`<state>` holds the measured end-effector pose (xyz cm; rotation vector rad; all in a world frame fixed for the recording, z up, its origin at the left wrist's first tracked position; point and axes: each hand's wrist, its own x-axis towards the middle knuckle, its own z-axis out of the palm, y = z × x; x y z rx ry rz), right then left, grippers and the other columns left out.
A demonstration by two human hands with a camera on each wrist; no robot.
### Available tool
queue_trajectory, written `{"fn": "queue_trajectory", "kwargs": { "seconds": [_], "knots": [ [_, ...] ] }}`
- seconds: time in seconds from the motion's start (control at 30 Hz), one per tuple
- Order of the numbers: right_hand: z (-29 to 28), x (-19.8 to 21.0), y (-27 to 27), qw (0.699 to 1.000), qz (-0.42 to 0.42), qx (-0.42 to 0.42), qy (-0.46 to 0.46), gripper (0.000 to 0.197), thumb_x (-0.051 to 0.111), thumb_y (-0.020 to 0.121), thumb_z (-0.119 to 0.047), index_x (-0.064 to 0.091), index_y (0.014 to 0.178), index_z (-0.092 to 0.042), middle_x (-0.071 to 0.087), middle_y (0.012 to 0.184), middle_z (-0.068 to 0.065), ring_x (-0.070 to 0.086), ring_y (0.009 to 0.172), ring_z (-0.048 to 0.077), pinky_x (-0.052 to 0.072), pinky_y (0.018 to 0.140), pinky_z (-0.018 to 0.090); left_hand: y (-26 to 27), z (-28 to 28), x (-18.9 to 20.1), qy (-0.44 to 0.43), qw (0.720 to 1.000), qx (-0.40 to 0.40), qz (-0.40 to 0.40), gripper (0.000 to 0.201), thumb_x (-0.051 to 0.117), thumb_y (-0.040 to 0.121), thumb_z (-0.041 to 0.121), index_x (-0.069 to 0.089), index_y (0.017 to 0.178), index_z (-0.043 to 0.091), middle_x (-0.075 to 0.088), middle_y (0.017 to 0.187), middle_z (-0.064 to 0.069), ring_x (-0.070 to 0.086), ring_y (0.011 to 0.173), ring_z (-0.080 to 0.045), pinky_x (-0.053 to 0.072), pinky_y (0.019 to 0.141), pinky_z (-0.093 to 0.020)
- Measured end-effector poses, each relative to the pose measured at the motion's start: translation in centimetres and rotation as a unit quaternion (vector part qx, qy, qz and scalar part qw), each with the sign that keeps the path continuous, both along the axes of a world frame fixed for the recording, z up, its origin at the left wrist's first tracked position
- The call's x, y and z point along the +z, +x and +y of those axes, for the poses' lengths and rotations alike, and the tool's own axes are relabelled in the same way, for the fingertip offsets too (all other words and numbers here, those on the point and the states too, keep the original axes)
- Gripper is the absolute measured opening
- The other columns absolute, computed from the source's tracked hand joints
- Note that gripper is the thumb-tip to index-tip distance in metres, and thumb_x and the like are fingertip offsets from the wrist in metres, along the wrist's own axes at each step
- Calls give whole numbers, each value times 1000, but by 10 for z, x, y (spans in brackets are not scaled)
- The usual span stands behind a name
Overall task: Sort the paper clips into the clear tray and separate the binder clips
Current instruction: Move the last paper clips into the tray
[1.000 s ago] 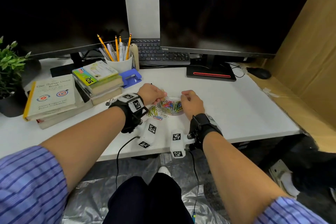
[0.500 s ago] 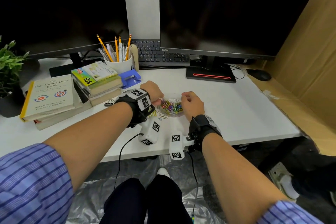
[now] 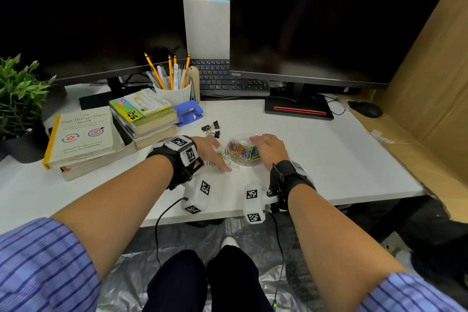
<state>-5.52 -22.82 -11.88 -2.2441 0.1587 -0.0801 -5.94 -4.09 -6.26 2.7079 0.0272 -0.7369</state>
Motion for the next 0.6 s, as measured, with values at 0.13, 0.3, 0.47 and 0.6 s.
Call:
{"fn": "queue_trajectory", "kwargs": {
  "seconds": [0.13, 0.3, 0.47, 0.6],
  "knots": [
    [-1, -1, -1, 999, -15, 6, -33, 35, 44, 91, -30, 71, 109, -18, 55, 131, 5, 46, 123, 26, 35, 107, 37, -7, -5, -10, 32, 997, -36, -58, 97, 77, 65, 56, 27, 143, 28, 27, 143, -9, 39, 131, -27, 35, 107, -35],
    [2, 1, -3, 1000, -3, -19, -24, 38, 40, 85, -31, 73, 95, -15, 61, 116, 6, 53, 112, 27, 43, 97, 37, -9, -23, -14, -50, 993, -43, -93, 102, 74, 72, 52, 13, 151, 28, 18, 152, -9, 29, 140, -27, 27, 113, -34],
    [5, 4, -5, 999, 15, -26, -27, 47, 34, 73, -38, 71, 95, -17, 62, 117, 4, 55, 107, 25, 46, 92, 38, -3, -28, -18, -54, 992, -49, -102, 93, 63, 79, 57, 10, 151, 36, 12, 155, -16, 20, 145, -26, 22, 117, -30],
    [3, 7, -6, 999, 0, -26, 18, 25, 50, 86, -23, 70, 96, -12, 65, 113, 6, 58, 104, 28, 48, 93, 39, 3, -28, -17, -35, 992, -61, -100, 92, 64, 77, 59, 13, 150, 36, 21, 154, -12, 22, 144, -25, 23, 116, -31]
  ]
}}
